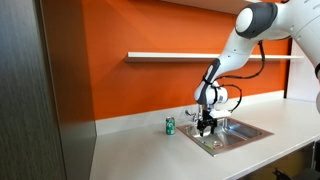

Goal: Put the green packet inside the sink.

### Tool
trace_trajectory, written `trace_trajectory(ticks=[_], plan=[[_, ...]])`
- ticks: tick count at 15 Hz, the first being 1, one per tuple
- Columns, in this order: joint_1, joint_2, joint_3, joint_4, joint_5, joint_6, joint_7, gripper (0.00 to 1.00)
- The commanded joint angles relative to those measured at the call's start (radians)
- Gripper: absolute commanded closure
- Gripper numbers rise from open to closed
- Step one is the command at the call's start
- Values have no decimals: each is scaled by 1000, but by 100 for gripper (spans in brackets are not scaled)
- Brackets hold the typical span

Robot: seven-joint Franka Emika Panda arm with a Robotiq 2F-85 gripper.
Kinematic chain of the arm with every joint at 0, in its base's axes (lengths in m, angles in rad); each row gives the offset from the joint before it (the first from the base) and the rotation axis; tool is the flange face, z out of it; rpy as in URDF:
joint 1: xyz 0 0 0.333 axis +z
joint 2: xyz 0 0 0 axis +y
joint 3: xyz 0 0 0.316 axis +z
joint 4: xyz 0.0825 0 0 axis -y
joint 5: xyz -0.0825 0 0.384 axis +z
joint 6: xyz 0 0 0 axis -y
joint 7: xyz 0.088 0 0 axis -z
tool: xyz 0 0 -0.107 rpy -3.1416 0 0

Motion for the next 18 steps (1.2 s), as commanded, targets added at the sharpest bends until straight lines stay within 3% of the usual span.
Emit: trace_trajectory(ticks=[1, 18], plan=[[28, -138, -12, -126, -28, 3, 55, 0], [147, -627, -27, -662, -30, 46, 183, 0]])
